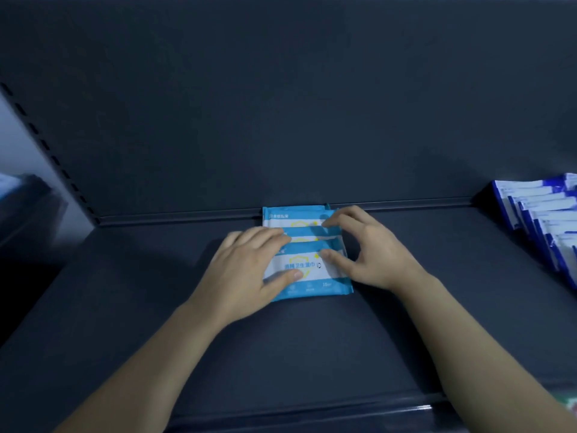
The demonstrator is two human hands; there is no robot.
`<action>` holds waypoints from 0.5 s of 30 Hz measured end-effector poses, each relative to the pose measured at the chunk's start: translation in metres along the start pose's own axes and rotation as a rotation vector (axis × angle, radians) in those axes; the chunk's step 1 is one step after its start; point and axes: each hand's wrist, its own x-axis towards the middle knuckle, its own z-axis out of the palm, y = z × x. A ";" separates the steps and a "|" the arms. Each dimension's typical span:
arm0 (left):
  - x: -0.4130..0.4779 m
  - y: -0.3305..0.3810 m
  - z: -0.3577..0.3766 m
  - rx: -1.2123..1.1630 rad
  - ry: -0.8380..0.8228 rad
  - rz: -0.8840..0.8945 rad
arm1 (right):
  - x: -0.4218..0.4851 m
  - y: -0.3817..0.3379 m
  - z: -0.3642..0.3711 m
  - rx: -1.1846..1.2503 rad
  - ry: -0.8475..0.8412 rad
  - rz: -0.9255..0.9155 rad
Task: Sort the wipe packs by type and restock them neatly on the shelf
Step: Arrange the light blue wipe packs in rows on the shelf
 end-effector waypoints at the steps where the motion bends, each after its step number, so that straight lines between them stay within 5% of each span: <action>1: 0.001 0.003 -0.002 0.010 -0.003 0.003 | 0.000 -0.002 -0.003 -0.006 0.010 0.009; 9: 0.001 0.078 -0.055 0.217 0.061 0.131 | -0.048 -0.049 -0.064 -0.294 0.068 0.036; 15: -0.014 0.194 -0.073 0.243 0.135 0.282 | -0.189 -0.053 -0.141 -0.525 0.227 0.216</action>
